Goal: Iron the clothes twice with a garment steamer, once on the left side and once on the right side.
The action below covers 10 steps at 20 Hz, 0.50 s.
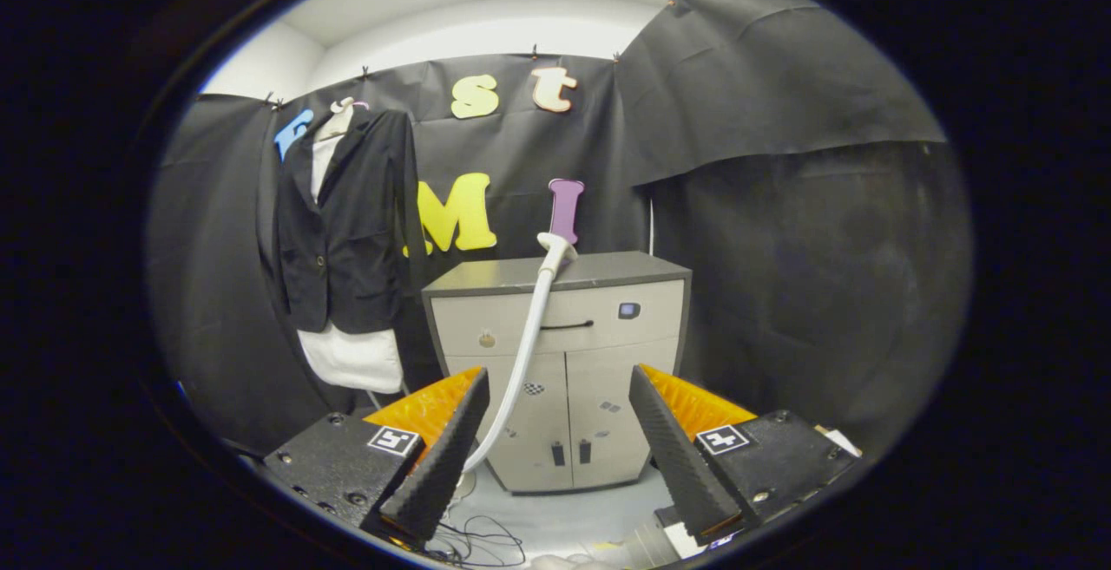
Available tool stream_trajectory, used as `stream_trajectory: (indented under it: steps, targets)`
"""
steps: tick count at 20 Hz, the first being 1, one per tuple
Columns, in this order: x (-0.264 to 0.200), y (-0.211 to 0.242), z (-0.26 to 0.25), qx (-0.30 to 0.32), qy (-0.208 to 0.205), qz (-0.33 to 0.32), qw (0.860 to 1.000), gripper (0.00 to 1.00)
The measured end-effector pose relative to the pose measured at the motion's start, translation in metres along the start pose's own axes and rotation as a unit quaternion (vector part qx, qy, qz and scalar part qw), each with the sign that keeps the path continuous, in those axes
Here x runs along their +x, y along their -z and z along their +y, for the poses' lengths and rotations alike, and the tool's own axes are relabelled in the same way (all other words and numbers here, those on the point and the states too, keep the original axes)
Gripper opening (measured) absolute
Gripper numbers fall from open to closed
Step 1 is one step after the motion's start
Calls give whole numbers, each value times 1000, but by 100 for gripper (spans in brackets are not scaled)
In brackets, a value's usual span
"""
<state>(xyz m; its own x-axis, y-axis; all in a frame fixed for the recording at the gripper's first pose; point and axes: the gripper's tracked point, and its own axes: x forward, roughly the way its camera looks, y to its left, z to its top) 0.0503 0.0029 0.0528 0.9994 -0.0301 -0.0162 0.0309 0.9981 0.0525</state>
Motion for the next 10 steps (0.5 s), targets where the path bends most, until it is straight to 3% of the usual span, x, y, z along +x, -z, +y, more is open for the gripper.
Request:
stream_trajectory:
  steps: [10]
  targets:
    - [179,-64,-14,21,-20,35,999,100]
